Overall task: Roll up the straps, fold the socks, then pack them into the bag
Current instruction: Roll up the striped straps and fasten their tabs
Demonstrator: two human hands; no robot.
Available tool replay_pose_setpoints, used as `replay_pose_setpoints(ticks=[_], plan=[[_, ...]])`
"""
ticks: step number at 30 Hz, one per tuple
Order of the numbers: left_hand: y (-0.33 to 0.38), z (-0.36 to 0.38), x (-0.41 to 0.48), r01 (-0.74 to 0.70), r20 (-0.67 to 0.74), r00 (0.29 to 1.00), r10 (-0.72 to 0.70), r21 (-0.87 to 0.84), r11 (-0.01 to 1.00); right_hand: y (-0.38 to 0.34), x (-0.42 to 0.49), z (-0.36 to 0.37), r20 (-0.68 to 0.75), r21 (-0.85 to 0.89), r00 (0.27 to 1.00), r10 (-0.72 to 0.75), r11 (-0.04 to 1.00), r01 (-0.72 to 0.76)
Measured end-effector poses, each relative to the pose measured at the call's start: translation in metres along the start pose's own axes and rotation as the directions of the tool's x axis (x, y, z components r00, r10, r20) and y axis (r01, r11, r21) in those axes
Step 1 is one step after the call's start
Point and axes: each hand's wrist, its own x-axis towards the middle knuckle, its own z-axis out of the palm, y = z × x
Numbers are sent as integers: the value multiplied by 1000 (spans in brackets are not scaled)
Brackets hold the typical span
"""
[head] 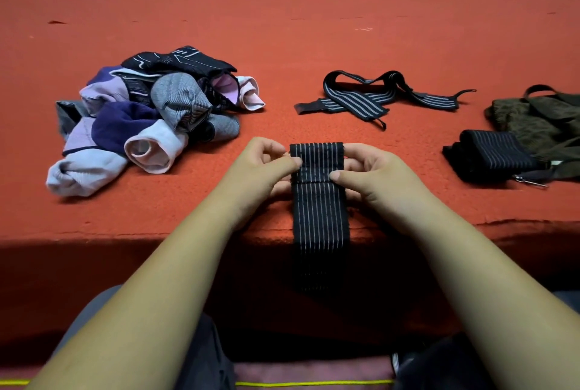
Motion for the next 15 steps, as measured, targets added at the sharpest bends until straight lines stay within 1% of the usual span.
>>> replay_pose_setpoints(ticks=[3, 6, 8, 10, 12, 15], plan=[[-2, 1, -1, 50, 56, 997, -54, 67, 997, -1, -1, 1, -35, -42, 998, -47, 998, 45], [-1, 2, -1, 4, 61, 998, -5, 9, 1000, -1, 1, -1, -67, -65, 997, -49, 997, 45], [1, 2, 1, -33, 33, 999, 34, -21, 999, -1, 1, -2, -92, -49, 996, -14, 999, 9], [1, 2, 4, -63, 18, 998, 63, -12, 998, -2, 0, -2, -96, -60, 995, 28, 998, -34], [1, 3, 5, -76, 14, 997, 76, 6, 997, 1, 0, -3, -88, -85, 995, 42, 995, -50], [-1, 5, 8, -61, 30, 998, 62, -42, 997, 2, 1, -5, -91, -77, 995, 29, 996, -36]])
